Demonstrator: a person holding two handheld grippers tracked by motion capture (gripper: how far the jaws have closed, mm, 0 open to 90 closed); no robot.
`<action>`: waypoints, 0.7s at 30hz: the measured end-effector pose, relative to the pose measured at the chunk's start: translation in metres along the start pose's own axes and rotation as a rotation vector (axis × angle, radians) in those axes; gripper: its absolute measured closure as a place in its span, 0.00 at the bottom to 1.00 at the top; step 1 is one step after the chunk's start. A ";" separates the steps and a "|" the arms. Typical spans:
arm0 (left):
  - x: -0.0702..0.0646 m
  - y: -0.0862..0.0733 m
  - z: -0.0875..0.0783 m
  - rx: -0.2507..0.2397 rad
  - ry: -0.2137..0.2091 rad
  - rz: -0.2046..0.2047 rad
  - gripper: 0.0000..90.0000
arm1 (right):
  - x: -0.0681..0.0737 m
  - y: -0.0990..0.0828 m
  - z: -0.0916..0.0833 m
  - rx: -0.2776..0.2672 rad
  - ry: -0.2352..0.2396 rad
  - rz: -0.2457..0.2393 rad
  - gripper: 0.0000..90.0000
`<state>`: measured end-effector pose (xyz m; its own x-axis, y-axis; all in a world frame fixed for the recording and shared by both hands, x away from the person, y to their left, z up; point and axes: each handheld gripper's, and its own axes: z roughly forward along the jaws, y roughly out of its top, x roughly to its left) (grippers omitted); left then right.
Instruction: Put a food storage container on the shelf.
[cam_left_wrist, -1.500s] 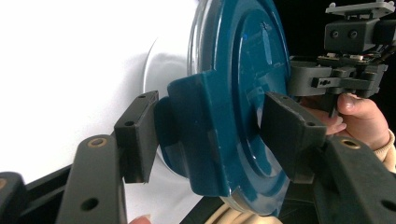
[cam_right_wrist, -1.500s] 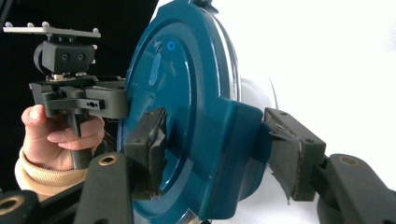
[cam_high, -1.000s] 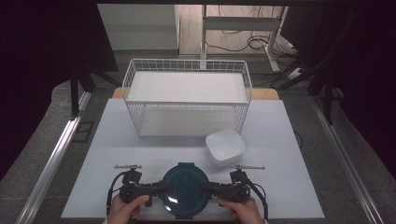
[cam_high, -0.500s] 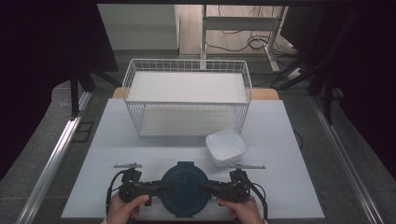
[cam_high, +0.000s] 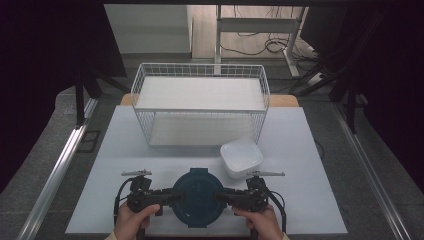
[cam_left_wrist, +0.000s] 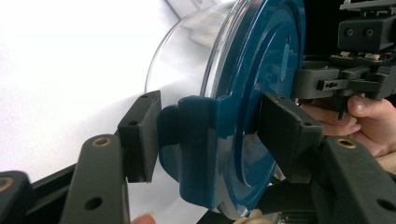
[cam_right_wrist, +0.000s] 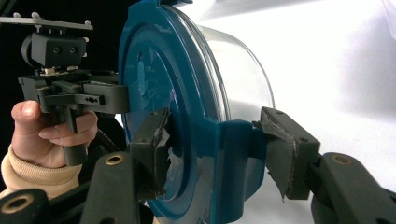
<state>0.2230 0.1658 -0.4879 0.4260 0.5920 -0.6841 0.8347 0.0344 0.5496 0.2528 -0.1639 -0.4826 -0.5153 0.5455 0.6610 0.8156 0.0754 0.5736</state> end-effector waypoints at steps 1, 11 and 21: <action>0.000 0.001 -0.001 0.002 -0.001 0.002 0.46 | 0.001 0.001 0.000 -0.001 -0.001 -0.008 0.50; -0.009 0.026 -0.005 -0.023 -0.005 0.047 0.46 | 0.008 0.021 -0.008 -0.029 -0.007 -0.032 0.50; -0.027 0.067 -0.019 -0.077 -0.012 0.107 0.46 | 0.027 0.064 -0.023 -0.071 -0.017 -0.100 0.50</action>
<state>0.2607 0.1671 -0.4237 0.5156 0.5860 -0.6251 0.7553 0.0337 0.6545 0.2851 -0.1633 -0.4167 -0.5880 0.5527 0.5906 0.7395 0.0715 0.6693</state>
